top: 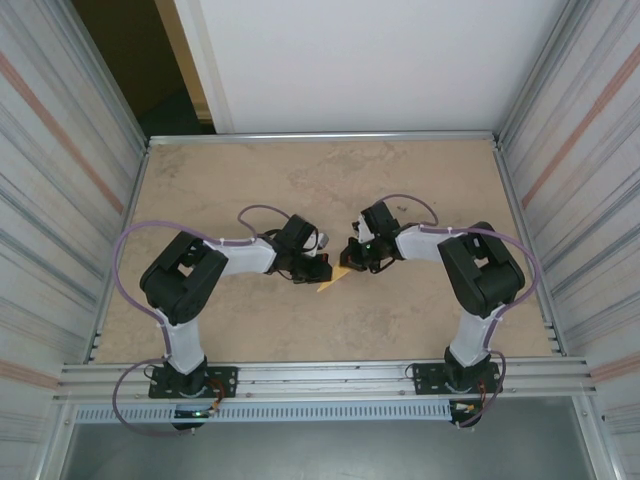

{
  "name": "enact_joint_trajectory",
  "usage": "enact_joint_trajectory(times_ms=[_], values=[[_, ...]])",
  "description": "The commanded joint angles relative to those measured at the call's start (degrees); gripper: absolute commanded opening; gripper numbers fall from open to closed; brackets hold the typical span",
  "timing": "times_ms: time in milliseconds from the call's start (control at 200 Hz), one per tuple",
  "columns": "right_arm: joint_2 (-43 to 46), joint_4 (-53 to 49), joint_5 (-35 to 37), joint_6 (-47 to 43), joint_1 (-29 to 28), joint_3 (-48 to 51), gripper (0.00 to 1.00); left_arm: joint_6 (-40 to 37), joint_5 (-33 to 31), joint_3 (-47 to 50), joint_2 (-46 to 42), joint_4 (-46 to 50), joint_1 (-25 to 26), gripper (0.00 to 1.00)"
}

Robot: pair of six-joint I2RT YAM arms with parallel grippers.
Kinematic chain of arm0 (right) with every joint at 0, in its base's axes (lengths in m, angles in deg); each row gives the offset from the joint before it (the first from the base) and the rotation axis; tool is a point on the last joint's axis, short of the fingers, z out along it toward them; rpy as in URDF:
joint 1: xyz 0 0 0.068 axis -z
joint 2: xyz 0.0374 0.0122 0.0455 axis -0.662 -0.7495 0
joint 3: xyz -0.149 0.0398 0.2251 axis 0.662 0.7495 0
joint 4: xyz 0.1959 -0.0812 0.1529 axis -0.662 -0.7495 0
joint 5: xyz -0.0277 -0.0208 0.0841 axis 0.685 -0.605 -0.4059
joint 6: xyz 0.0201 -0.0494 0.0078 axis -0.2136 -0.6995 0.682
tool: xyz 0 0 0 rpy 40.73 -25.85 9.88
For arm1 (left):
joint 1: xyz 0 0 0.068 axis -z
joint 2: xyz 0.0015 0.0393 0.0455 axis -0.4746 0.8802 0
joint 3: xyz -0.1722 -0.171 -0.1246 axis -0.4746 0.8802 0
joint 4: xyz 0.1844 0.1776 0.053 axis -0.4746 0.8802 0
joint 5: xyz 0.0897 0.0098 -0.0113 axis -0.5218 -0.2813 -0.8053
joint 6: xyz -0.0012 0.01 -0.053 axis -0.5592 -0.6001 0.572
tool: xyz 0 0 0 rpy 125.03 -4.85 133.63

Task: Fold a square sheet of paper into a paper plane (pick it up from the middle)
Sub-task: Fold the wing for the fifth time at the center of the table.

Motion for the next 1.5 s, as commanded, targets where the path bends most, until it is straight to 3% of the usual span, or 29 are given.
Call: enact_joint_trajectory(times_ms=[0,907,1027,1228,1498], values=[[2.93,-5.95,3.77,-4.49,1.11,-2.40,0.05,-0.42,-3.40,0.34,2.07,6.80,0.42,0.00],[-6.61,-13.18,4.66,-8.52,3.81,-9.15,0.06,-2.73,-1.75,-3.17,-1.00,7.76,0.57,0.00],[-6.99,-13.08,4.65,-8.71,3.84,-8.84,0.06,-3.56,-0.32,-5.13,-2.24,5.26,0.90,0.06],[-6.83,-12.08,4.35,-8.33,3.81,-7.79,0.05,-2.18,1.60,-9.12,2.01,2.03,1.03,0.07],[-5.17,-10.66,2.90,-7.37,4.06,-7.33,0.05,-1.41,0.39,-12.33,7.42,5.70,1.21,0.04]])
